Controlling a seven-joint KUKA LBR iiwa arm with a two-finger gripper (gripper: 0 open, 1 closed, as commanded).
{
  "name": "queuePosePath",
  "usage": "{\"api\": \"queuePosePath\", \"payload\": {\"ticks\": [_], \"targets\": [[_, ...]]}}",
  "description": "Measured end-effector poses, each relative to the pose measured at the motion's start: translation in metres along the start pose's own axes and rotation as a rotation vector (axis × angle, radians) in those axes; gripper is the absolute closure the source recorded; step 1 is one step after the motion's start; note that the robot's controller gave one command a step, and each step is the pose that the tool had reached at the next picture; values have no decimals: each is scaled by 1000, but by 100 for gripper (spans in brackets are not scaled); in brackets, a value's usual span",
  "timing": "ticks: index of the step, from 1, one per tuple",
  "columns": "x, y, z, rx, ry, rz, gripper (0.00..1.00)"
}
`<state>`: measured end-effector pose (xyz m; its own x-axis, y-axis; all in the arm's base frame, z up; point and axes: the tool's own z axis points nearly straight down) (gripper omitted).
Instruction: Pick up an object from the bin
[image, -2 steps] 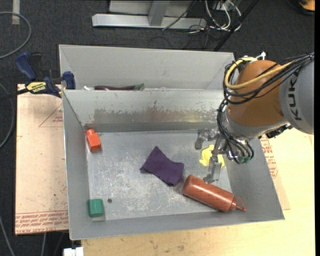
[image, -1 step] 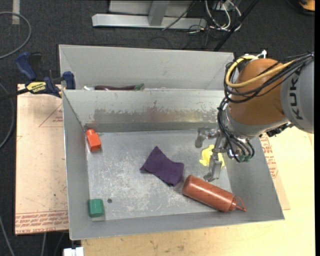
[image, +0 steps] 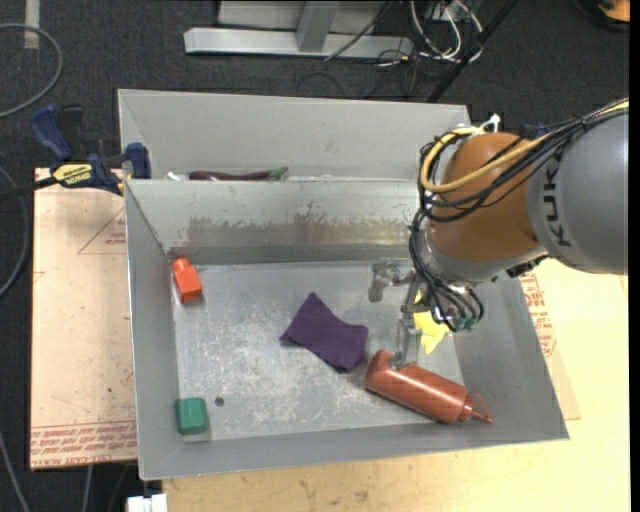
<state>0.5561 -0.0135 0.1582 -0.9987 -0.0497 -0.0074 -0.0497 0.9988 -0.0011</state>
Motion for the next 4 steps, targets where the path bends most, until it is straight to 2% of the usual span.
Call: {"api": "queuePosePath", "payload": {"ticks": [1,2,3,4], "targets": [[-8,10,53,-2,2,-43,0],[-3,38,76,-4,5,-154,0],[-7,84,87,-5,-3,-184,100],[-7,84,87,-5,-3,-184,100]]}}
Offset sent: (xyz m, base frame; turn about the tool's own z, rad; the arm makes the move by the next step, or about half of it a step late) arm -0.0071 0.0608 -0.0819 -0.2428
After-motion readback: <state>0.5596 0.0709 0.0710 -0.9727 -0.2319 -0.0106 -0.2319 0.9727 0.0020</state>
